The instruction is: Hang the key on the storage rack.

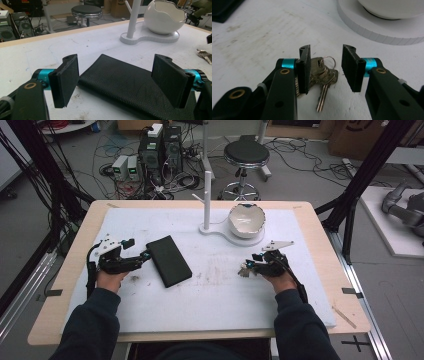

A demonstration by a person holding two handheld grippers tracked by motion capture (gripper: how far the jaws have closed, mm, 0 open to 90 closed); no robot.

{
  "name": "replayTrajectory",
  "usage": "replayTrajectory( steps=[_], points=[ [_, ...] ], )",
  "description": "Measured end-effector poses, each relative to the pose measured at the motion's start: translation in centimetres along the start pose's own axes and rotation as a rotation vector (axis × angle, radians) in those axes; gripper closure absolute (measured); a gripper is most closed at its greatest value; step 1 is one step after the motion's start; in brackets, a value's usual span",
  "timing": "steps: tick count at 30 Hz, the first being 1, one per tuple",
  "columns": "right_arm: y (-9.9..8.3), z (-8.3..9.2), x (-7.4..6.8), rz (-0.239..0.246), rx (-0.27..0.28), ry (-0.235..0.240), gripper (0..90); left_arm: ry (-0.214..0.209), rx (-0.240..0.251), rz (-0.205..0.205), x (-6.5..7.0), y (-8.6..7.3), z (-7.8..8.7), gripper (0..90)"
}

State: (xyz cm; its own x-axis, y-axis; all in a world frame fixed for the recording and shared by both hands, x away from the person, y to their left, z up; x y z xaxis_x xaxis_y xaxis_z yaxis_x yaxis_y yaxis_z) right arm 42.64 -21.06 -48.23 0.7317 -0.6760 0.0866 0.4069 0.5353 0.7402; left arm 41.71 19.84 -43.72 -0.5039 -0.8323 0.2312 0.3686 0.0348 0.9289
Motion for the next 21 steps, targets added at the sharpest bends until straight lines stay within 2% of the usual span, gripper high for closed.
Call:
replayTrajectory(
  steps=[4, 5, 6, 7, 8, 10, 12, 15, 16, 21],
  points=[
    [0.5, -1.2, -0.1, -0.018, -0.023, -0.02, 58.0, 0.002, 0.002, 0.008, -0.2, 0.0, 0.1, 22.4],
    [0.4, -1.8, -0.3, -0.03, -0.061, -0.031, 56.7, 0.001, 0.002, 0.007, -0.3, 0.0, 0.1, 22.4],
    [0.4, -1.8, -0.3, -0.03, -0.061, -0.031, 56.7, 0.001, 0.002, 0.007, -0.3, 0.0, 0.1, 22.4],
    [0.0, -2.3, -0.3, -0.047, -0.107, -0.049, 57.8, 0.0, 0.002, 0.009, -0.2, 0.0, 0.1, 22.6],
    [0.0, -2.3, -0.3, -0.047, -0.107, -0.049, 57.8, -0.002, 0.002, 0.009, -0.2, 0.0, 0.1, 22.6],
    [-0.1, -2.3, -0.3, -0.087, -0.104, -0.026, 65.6, -0.002, 0.001, 0.006, -0.1, 0.0, 0.1, 22.7],
    [-0.1, -2.1, -0.4, -0.096, -0.099, 0.0, 76.2, 0.0, 0.001, 0.003, -0.2, 0.0, 0.1, 23.0],
    [-0.2, -1.8, -0.6, -0.089, -0.103, 0.028, 78.8, 0.0, 0.001, 0.008, -0.2, 0.0, 0.1, 23.0],
    [-0.2, -1.4, -0.5, -0.065, -0.102, 0.017, 87.6, 0.001, 0.001, 0.008, -0.2, 0.0, 0.1, 23.0],
    [-0.5, -1.0, -0.3, -0.05, -0.099, 0.004, 87.8, -0.002, 0.0, 0.005, -0.1, 0.0, 0.1, 23.2]
  ],
)
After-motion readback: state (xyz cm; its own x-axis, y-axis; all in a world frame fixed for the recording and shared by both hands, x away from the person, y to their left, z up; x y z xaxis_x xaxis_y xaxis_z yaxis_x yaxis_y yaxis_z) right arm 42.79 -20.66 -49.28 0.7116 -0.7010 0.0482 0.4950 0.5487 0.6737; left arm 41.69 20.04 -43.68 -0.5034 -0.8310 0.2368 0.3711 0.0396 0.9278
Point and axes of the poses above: each handheld gripper's, and its own axes: z roughly backward along the jaws, y roughly out of its top, x roughly to its right, the point moved 8 cm from there along -z, roughly forward along the jaws, and after that the axes turned 9 degrees about z, right-handed, at the moved point
